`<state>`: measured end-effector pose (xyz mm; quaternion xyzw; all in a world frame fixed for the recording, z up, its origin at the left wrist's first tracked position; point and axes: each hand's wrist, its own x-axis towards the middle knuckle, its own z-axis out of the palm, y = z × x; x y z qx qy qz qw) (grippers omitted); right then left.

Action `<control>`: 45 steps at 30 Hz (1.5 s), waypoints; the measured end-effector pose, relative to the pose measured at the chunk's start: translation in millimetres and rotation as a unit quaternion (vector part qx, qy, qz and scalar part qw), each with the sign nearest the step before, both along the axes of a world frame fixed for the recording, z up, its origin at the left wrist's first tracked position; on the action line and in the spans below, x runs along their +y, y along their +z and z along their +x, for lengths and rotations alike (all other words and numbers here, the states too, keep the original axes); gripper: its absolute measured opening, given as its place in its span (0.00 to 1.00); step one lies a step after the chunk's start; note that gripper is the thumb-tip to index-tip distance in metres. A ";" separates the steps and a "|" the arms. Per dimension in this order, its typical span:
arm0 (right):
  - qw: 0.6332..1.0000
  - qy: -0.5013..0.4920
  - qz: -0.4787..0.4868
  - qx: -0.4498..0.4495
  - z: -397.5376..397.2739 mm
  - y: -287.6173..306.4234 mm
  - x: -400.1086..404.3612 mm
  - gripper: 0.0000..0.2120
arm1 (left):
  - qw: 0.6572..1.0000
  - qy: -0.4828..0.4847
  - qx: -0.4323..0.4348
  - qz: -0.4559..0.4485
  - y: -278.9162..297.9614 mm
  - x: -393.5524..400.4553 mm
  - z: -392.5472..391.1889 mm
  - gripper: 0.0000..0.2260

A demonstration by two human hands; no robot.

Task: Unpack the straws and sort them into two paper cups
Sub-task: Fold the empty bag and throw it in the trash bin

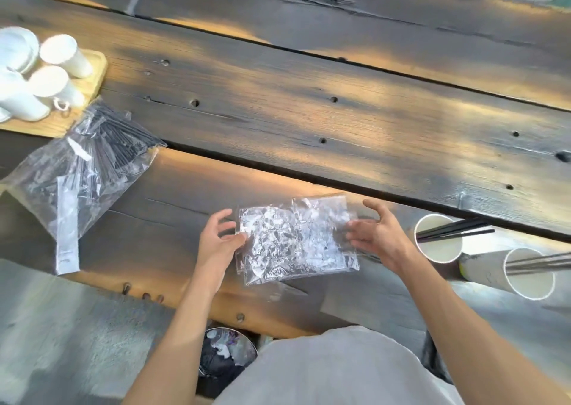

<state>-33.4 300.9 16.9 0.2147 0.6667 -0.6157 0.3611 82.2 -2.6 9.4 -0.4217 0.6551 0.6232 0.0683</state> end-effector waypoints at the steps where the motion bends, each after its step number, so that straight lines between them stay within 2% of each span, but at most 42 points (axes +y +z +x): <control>1: 1.000 -0.003 0.016 -0.005 4.0 -2.4 1.2 0.30 | 1.000 0.006 -0.003 -0.001 -2.4 2.6 4.3 0.28; 4: 0.997 0.004 0.074 -0.023 11.4 -6.0 1.3 0.24 | 1.000 0.016 -0.016 -0.011 -11.7 8.2 15.3 0.30; 8: 0.983 0.077 0.164 -0.028 21.4 -13.4 -0.9 0.07 | 0.998 0.030 -0.058 -0.019 -25.2 16.9 24.5 0.34; 9: 0.978 0.090 0.185 -0.026 24.5 -15.7 -1.6 0.06 | 0.997 0.027 -0.066 -0.020 -27.1 20.1 26.6 0.34; 14: 0.964 0.106 0.245 -0.002 35.2 -25.7 0.7 0.11 | 0.992 0.001 -0.104 -0.070 -33.6 32.0 39.7 0.34; 19: 0.946 0.123 0.298 0.016 41.4 -40.5 7.1 0.07 | 0.984 -0.035 -0.119 -0.131 -32.9 39.3 47.8 0.30; 21: 0.928 0.137 0.344 0.051 44.4 -34.3 5.9 0.03 | 0.974 -0.038 -0.123 -0.187 -32.2 42.5 50.1 0.28; 23: 0.905 0.133 0.388 0.112 47.6 -31.7 2.1 0.08 | 0.970 -0.025 -0.109 -0.216 -29.1 48.2 48.2 0.23; 25: 0.915 0.114 0.364 0.130 52.1 -27.7 -8.9 0.09 | 0.980 -0.039 -0.081 -0.179 -25.9 58.4 41.9 0.16; 27: 0.969 0.106 0.214 0.063 57.3 -27.5 -25.7 0.06 | 0.992 -0.089 -0.059 -0.063 -24.6 71.2 33.4 0.10; 28: 0.985 0.110 0.136 0.012 61.2 -27.1 -34.8 0.06 | 0.992 -0.116 -0.059 0.001 -23.8 77.6 29.7 0.09; 29: 0.989 0.124 0.081 -0.027 65.7 -26.5 -43.9 0.06 | 0.987 -0.136 -0.065 0.052 -25.3 83.7 27.4 0.08; 31: 0.984 0.161 0.039 -0.063 76.7 -29.8 -57.7 0.07 | 0.980 -0.149 -0.076 0.107 -30.6 94.1 27.0 0.08; 34: 0.984 0.140 0.062 -0.087 86.6 -42.9 -62.2 0.08 | 0.983 -0.095 -0.088 0.127 -41.8 94.3 33.6 0.09; 38: 0.987 -0.011 0.095 -0.128 73.4 -53.0 -33.1 0.06 | 0.980 0.053 -0.073 0.175 -50.8 69.9 48.1 0.08; 40: 0.984 -0.054 0.107 -0.134 65.5 -53.2 -17.6 0.06 | 0.972 0.108 -0.065 0.197 -51.1 58.6 53.5 0.07; 45: 0.980 -0.103 0.129 -0.107 59.9 -54.8 -10.0 0.11 | 0.962 0.169 -0.066 0.203 -47.8 49.1 55.6 0.07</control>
